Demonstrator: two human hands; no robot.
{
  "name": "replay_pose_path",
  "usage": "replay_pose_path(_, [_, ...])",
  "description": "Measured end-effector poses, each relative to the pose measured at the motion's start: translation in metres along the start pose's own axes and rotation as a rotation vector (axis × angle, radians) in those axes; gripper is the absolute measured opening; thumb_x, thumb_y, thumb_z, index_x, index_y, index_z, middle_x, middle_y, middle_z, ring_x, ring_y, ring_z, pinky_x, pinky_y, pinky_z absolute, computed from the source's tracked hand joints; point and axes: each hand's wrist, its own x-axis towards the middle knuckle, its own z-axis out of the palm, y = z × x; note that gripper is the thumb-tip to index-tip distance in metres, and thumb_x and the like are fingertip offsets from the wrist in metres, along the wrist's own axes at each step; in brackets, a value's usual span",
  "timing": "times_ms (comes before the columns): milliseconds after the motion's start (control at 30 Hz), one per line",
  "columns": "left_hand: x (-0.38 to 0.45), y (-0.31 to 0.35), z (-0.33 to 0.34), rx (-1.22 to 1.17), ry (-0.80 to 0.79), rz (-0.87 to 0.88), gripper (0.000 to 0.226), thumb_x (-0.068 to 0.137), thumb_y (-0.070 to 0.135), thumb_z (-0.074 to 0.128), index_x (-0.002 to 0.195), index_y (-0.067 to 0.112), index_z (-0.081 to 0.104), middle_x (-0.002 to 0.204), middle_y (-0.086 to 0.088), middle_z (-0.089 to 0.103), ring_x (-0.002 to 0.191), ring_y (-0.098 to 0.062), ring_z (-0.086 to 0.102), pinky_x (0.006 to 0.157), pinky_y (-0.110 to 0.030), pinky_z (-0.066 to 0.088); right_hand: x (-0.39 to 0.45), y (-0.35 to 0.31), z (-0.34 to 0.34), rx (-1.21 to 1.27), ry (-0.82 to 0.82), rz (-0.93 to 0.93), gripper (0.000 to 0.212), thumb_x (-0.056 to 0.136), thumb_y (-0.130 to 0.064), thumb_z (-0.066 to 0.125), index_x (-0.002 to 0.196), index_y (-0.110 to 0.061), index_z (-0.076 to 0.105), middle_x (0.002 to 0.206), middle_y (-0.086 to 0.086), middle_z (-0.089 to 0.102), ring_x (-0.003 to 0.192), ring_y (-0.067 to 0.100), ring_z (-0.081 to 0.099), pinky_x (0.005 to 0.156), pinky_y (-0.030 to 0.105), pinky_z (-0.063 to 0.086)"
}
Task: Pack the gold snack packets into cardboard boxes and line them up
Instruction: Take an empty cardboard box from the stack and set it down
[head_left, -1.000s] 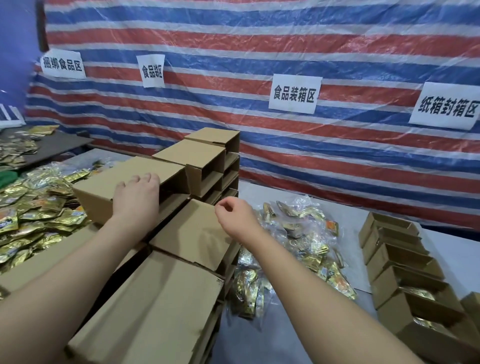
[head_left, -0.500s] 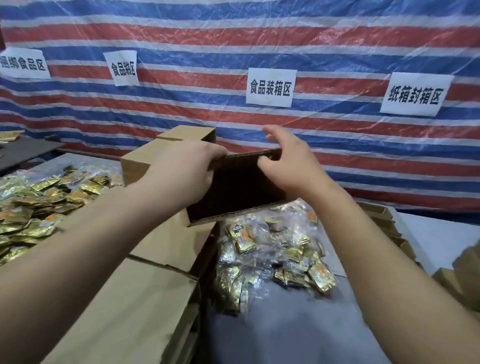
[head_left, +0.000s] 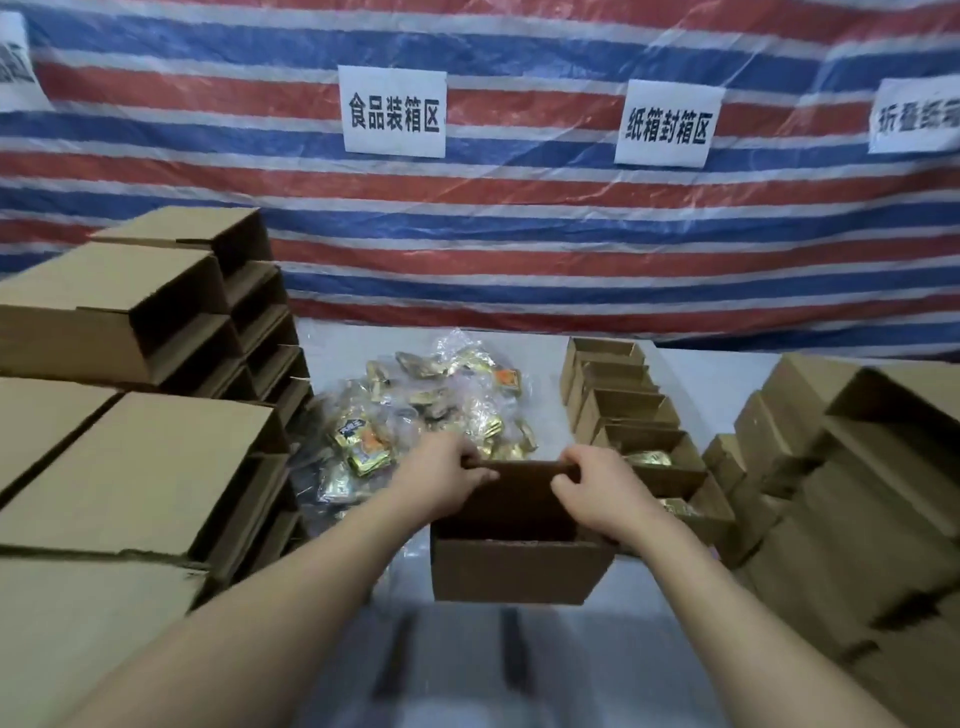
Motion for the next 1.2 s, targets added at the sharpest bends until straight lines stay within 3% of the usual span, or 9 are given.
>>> replay_pose_path(100, [-0.011,-0.025,0.058,-0.052,-0.062,-0.074,0.028,0.085,0.04,0.071,0.084,0.012,0.072,0.083,-0.002,0.068,0.08,-0.018,0.061,0.073,-0.033,0.05,-0.012,0.033,0.054,0.019,-0.059,0.058,0.009,0.087,-0.025,0.052,0.079,-0.022,0.054,0.078,-0.004,0.057,0.077,0.017,0.057,0.061,0.031,0.043])
replay_pose_path(200, [-0.026,-0.046,0.101,-0.111,-0.077,-0.144,0.021,0.084,0.037,0.073,0.084,0.017,0.072,0.082,0.002,0.067,0.08,-0.014,0.06,0.068,-0.027,0.043,-0.03,0.056,0.103,0.047,-0.085,0.087,0.015,0.087,-0.024,0.053,0.073,-0.026,0.046,0.075,-0.01,0.05,0.073,0.013,0.051,0.062,0.029,0.038])
replay_pose_path(367, [-0.048,-0.077,0.157,-0.201,-0.115,-0.186,0.014,0.086,0.027,0.072,0.089,0.013,0.073,0.088,-0.001,0.072,0.079,-0.007,0.058,0.066,-0.017,0.037,-0.057,0.088,0.166,0.082,-0.1,0.123,0.005,0.09,-0.025,0.052,0.085,-0.023,0.052,0.087,-0.007,0.051,0.08,0.013,0.052,0.067,0.026,0.038])
replay_pose_path(467, [-0.059,-0.09,0.184,-0.253,-0.12,-0.212,0.009,0.086,0.023,0.072,0.084,0.014,0.071,0.087,-0.002,0.071,0.084,-0.014,0.061,0.076,-0.025,0.045,-0.069,0.101,0.19,0.094,-0.134,0.146,0.004,0.091,-0.025,0.052,0.091,-0.022,0.054,0.097,-0.003,0.055,0.092,0.016,0.056,0.079,0.029,0.042])
replay_pose_path(567, [-0.063,-0.096,0.198,-0.309,-0.068,-0.24,0.016,0.083,0.024,0.075,0.074,0.026,0.062,0.081,0.003,0.067,0.082,-0.016,0.062,0.079,-0.033,0.049,-0.072,0.108,0.199,0.121,-0.117,0.131,0.003,0.091,-0.024,0.052,0.089,-0.022,0.052,0.096,-0.003,0.053,0.092,0.017,0.055,0.079,0.03,0.042])
replay_pose_path(800, [-0.072,-0.106,0.202,-0.3,-0.068,-0.189,0.02,0.088,0.044,0.065,0.074,0.032,0.06,0.077,0.012,0.064,0.079,-0.004,0.06,0.075,-0.027,0.049,-0.069,0.112,0.197,0.139,-0.158,0.111,0.01,0.091,-0.029,0.051,0.096,-0.021,0.056,0.097,-0.006,0.054,0.089,0.013,0.055,0.08,0.029,0.046])
replay_pose_path(900, [-0.076,-0.11,0.2,-0.311,-0.054,-0.22,0.021,0.091,0.048,0.059,0.078,0.032,0.062,0.079,0.015,0.066,0.08,0.002,0.06,0.075,-0.023,0.048,-0.069,0.114,0.196,0.171,-0.164,0.117,0.021,0.091,-0.033,0.053,0.107,-0.023,0.06,0.107,-0.009,0.057,0.099,0.011,0.056,0.087,0.024,0.044])
replay_pose_path(1033, [-0.079,-0.117,0.197,-0.315,-0.099,-0.225,0.021,0.096,0.041,0.055,0.09,0.025,0.066,0.086,0.011,0.068,0.085,-0.006,0.061,0.076,-0.023,0.045,-0.069,0.12,0.194,0.207,-0.217,0.115,0.035,0.095,-0.038,0.052,0.124,-0.02,0.056,0.121,-0.007,0.054,0.113,0.011,0.052,0.098,0.022,0.039])
replay_pose_path(1200, [-0.078,-0.114,0.198,-0.321,-0.147,-0.251,0.023,0.098,0.041,0.052,0.091,0.023,0.064,0.087,0.007,0.068,0.086,-0.012,0.062,0.079,-0.03,0.047,-0.077,0.12,0.199,0.198,-0.219,0.115,0.025,0.099,-0.043,0.046,0.111,-0.023,0.055,0.105,-0.006,0.056,0.104,0.015,0.056,0.088,0.026,0.042])
